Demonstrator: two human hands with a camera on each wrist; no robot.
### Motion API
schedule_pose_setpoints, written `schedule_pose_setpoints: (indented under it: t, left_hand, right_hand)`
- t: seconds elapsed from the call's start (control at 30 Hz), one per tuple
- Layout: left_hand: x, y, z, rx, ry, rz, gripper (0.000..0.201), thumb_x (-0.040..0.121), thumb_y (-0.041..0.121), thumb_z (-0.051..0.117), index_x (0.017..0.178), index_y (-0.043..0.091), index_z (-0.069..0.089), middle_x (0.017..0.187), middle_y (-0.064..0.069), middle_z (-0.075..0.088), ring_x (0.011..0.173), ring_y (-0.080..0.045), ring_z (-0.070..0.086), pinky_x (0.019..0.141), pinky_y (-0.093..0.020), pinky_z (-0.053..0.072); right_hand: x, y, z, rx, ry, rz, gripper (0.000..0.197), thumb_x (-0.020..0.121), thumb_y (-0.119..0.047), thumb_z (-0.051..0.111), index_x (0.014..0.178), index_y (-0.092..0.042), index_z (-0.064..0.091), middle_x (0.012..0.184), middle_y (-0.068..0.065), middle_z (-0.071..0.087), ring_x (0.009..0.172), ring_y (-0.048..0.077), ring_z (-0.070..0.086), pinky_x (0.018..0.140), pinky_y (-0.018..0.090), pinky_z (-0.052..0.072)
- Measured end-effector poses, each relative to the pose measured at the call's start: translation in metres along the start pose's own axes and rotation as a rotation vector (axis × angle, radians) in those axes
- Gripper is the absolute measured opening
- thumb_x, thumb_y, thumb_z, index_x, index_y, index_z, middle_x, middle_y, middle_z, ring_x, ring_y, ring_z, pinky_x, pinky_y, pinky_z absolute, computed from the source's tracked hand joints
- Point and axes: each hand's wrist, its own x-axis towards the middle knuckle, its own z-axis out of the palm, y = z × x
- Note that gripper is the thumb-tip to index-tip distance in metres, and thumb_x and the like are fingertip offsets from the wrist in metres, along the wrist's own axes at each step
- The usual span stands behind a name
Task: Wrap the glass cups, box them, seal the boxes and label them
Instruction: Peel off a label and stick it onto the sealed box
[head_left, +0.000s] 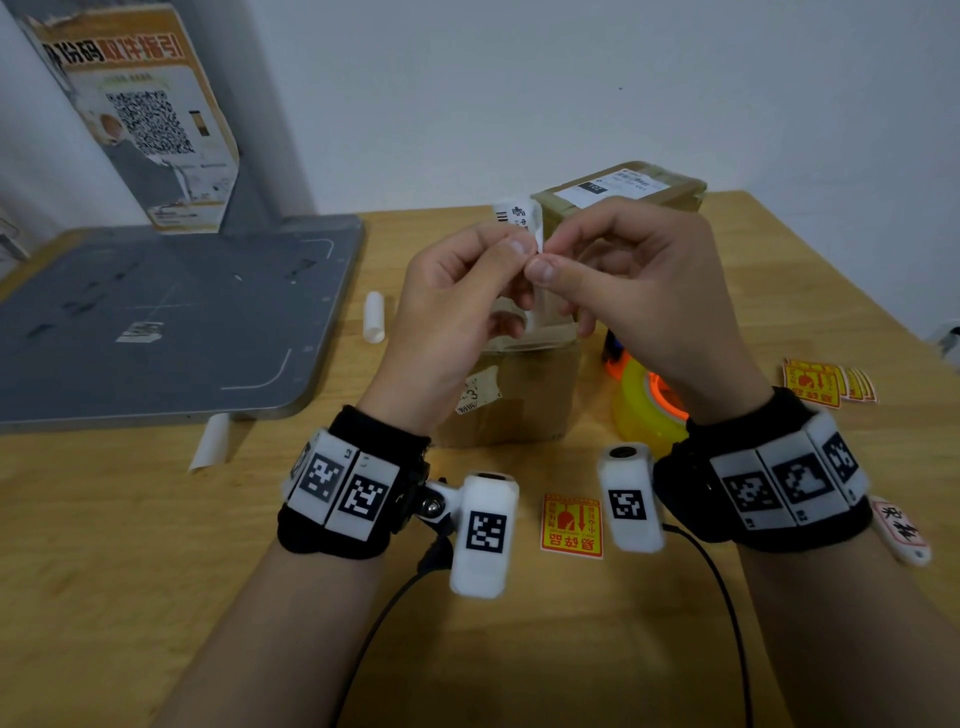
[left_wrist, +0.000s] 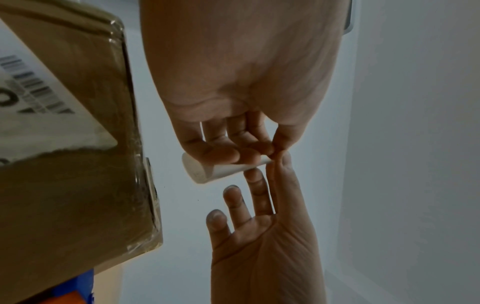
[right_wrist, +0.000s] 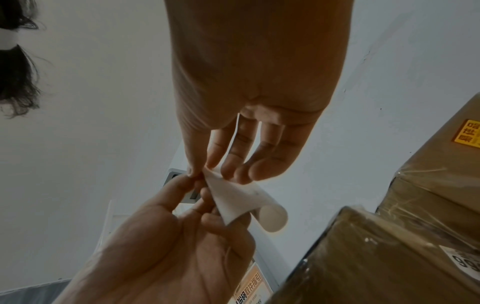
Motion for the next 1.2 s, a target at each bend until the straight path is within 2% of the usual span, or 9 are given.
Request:
schedule_pose_setpoints:
  t: [0.1, 0.23, 0.33, 0.43, 0.6, 0.73, 0.9, 1.03, 1.2]
  left_hand:
    - [0.000, 0.001, 0.000, 0.015, 0.002, 0.013, 0.023, 0.102, 0.009, 0.053, 0.084, 0.014, 0.067, 0.071, 0.002, 0.059, 0.066, -0.011, 0.053, 0.054, -0.025, 0.043]
    - [0.000, 0.002, 0.003, 0.055, 0.012, 0.025, 0.013, 0.100, 0.008, 0.060, 0.091, 0.006, 0.068, 0.067, -0.013, 0.047, 0.056, -0.015, 0.042, 0.046, -0.023, 0.033]
    - [-0.001, 0.002, 0.003, 0.069, 0.022, 0.022, 0.014, 0.101, 0.007, 0.060, 0.089, 0.006, 0.068, 0.059, -0.003, 0.047, 0.050, -0.010, 0.038, 0.043, -0.020, 0.030]
    - [-0.001, 0.002, 0.001, 0.074, 0.045, 0.022, 0.022, 0.102, 0.006, 0.055, 0.084, 0.010, 0.067, 0.056, 0.006, 0.049, 0.048, -0.007, 0.039, 0.044, -0.018, 0.031]
    - [0.001, 0.002, 0.000, 0.044, 0.144, -0.035, 0.034, 0.103, 0.010, 0.052, 0.070, 0.015, 0.058, 0.058, 0.006, 0.050, 0.052, -0.010, 0.040, 0.044, -0.021, 0.029]
    - [0.004, 0.000, -0.005, -0.025, 0.259, -0.083, 0.037, 0.102, 0.012, 0.049, 0.065, 0.018, 0.046, 0.058, 0.008, 0.044, 0.051, -0.009, 0.035, 0.045, -0.024, 0.023]
    - [0.007, -0.004, -0.010, -0.233, 0.356, -0.166, 0.029, 0.099, 0.014, 0.050, 0.071, 0.019, 0.052, 0.066, 0.005, 0.051, 0.055, -0.010, 0.044, 0.045, -0.024, 0.030]
    - [0.010, -0.005, -0.018, -0.367, 0.398, -0.212, 0.017, 0.101, 0.019, 0.049, 0.084, 0.016, 0.053, 0.073, 0.002, 0.057, 0.064, -0.012, 0.058, 0.047, -0.022, 0.037]
    - [0.011, -0.004, -0.019, -0.410, 0.449, -0.185, 0.017, 0.102, 0.016, 0.047, 0.087, 0.015, 0.054, 0.081, -0.003, 0.069, 0.065, -0.013, 0.064, 0.046, -0.021, 0.039]
  right_hand:
    - [-0.001, 0.000, 0.000, 0.030, 0.011, 0.016, 0.013, 0.087, -0.017, 0.083, 0.092, -0.012, 0.072, 0.072, 0.001, 0.072, 0.059, 0.020, 0.068, 0.045, 0.035, 0.055]
    - [0.000, 0.000, 0.001, 0.063, 0.040, 0.015, 0.010, 0.090, -0.017, 0.079, 0.092, -0.010, 0.072, 0.074, 0.010, 0.072, 0.059, 0.022, 0.068, 0.045, 0.041, 0.056]
    - [-0.001, 0.001, 0.001, 0.060, 0.036, 0.012, 0.003, 0.094, -0.011, 0.073, 0.091, -0.009, 0.073, 0.072, 0.004, 0.072, 0.058, 0.021, 0.066, 0.044, 0.042, 0.055]
    - [-0.001, 0.000, 0.001, 0.057, 0.064, 0.036, 0.007, 0.095, -0.010, 0.072, 0.089, -0.010, 0.075, 0.070, 0.002, 0.073, 0.056, 0.022, 0.066, 0.045, 0.037, 0.054]
    - [-0.001, -0.004, -0.002, 0.161, 0.145, 0.200, 0.013, 0.097, -0.009, 0.067, 0.085, -0.008, 0.072, 0.064, 0.003, 0.070, 0.058, 0.028, 0.066, 0.049, 0.037, 0.057]
    - [0.003, 0.002, -0.006, 0.409, 0.176, 0.395, 0.016, 0.101, -0.013, 0.059, 0.088, -0.010, 0.067, 0.086, 0.017, 0.068, 0.065, 0.029, 0.066, 0.049, 0.034, 0.052]
    - [0.008, 0.015, -0.012, 0.678, 0.240, 0.552, 0.025, 0.104, -0.022, 0.048, 0.116, -0.004, 0.058, 0.112, 0.019, 0.063, 0.083, 0.028, 0.073, 0.050, 0.029, 0.051]
    - [0.006, 0.016, -0.018, 0.848, 0.283, 0.600, 0.018, 0.104, -0.025, 0.044, 0.090, -0.015, 0.051, 0.110, 0.008, 0.077, 0.093, 0.027, 0.076, 0.055, 0.024, 0.053]
    - [0.006, 0.025, -0.022, 0.996, 0.341, 0.627, 0.019, 0.103, -0.024, 0.042, 0.085, -0.018, 0.047, 0.116, 0.007, 0.077, 0.093, 0.025, 0.077, 0.053, 0.021, 0.053]
